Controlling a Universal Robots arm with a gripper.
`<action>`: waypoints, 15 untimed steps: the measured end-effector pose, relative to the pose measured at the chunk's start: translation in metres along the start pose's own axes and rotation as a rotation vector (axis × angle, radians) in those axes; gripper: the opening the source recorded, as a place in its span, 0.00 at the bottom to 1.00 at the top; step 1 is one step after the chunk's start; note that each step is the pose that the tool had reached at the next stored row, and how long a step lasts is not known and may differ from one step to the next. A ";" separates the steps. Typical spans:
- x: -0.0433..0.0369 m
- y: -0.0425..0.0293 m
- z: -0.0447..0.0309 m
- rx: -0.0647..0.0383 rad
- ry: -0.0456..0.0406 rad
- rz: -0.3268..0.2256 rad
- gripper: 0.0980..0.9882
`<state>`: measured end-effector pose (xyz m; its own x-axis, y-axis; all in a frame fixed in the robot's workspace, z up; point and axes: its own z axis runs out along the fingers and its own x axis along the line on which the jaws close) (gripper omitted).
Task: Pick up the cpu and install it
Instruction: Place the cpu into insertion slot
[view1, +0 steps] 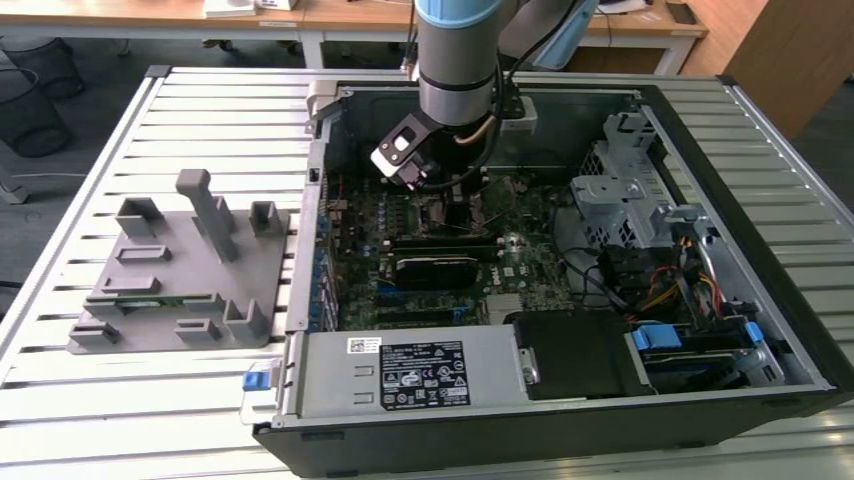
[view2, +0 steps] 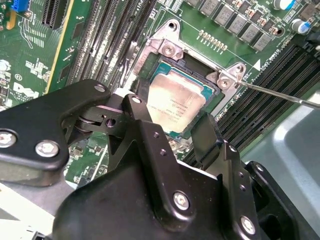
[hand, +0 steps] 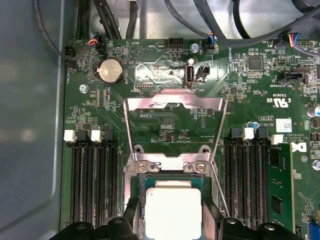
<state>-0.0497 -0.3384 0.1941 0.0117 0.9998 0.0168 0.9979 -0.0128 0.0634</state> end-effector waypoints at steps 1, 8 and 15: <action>0.0000 0.0000 0.0000 0.000 0.0001 0.000 0.57; 0.0003 0.0000 -0.0005 0.000 -0.0002 0.000 0.57; 0.0004 0.0004 -0.0078 0.001 -0.0015 0.000 0.57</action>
<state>-0.0497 -0.3382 0.2019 0.0119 0.9998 0.0152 0.9980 -0.0128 0.0625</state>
